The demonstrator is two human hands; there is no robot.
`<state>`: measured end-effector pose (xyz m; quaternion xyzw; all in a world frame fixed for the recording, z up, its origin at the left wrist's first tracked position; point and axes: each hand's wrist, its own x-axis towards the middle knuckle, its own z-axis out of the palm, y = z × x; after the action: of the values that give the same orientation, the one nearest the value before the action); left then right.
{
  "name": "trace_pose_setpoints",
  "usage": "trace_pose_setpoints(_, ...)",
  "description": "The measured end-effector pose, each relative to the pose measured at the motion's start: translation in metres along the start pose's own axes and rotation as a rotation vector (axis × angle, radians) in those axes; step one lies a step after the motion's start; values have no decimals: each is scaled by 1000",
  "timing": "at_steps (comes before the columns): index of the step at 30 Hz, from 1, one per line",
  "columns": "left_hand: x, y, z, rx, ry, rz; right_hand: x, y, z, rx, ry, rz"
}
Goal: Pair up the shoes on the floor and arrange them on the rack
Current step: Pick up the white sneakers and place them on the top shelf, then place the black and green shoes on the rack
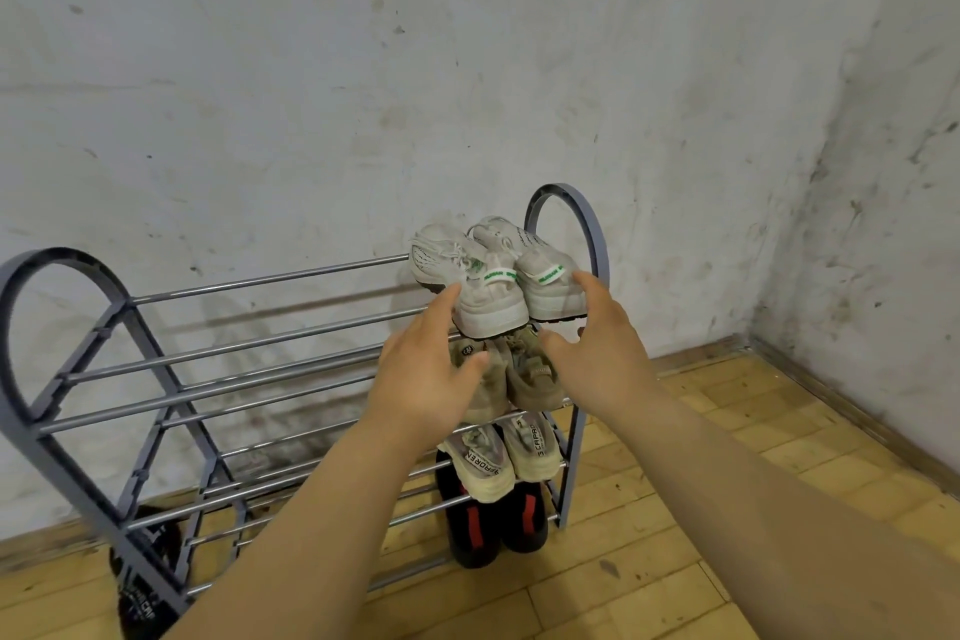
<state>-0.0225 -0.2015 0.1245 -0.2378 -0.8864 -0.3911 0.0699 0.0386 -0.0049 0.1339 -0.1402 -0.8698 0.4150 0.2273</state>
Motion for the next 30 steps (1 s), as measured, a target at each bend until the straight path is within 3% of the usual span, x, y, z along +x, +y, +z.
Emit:
trace_pose_setpoints(5,-31,-5,-19,144,-47,122,-25,-13,0,-173,-97,109)
trace_pose_setpoints(9,-62,-25,-41,269,-170,99,-53,-21,4,-261,-253,55)
trace_pose_setpoints(20,-159,-115,-47,571,-892,-228,-123,19,71,-611,-1157,-12)
trace_pose_setpoints(26,-219,-172,-22,700,-1202,-344,-176,69,130,-934,-1394,-44)
trace_pose_setpoints(30,-226,-220,-4,695,-1181,-446,-199,99,183,-848,-1417,130)
